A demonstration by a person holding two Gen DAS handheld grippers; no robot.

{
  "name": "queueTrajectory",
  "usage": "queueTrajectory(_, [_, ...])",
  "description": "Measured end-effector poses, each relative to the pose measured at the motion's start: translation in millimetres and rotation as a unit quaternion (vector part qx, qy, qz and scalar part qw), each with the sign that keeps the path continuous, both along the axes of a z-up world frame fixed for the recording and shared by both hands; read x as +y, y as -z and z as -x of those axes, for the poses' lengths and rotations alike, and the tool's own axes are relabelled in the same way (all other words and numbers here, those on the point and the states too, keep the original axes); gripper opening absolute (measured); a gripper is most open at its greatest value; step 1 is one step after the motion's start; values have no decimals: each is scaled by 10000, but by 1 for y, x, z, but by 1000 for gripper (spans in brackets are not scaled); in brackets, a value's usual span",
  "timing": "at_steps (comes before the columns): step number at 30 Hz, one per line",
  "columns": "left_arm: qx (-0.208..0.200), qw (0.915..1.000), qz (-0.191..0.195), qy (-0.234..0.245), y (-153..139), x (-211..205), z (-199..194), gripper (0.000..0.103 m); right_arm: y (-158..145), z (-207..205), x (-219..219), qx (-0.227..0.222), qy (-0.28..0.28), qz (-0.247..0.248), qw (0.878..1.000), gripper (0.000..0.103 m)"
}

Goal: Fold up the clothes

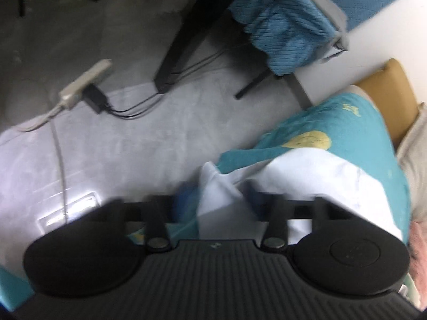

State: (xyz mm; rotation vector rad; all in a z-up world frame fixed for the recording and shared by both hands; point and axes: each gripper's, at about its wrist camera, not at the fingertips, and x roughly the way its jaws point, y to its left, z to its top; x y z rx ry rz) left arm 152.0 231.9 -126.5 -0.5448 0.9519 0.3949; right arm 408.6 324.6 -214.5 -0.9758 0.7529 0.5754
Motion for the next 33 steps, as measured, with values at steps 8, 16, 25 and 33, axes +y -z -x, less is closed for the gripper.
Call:
queueTrajectory(8, [-730, 9931, 739, -535, -11, 16, 22, 98, -101, -5, -61, -541, 704, -1497, 9847, 4])
queueTrajectory(16, [-1555, 9839, 836, -274, -33, 5, 39, 98, -201, -36, -194, -1163, 1928, -2596, 9391, 4])
queueTrajectory(25, [-1528, 9845, 702, 495, -25, -30, 13, 98, -161, -84, -364, -1306, 3488, -3344, 8657, 5])
queueTrajectory(33, [-1119, 9867, 496, 1069, -7, -60, -13, 96, -85, -93, -441, -96, 4037, -4089, 8184, 13])
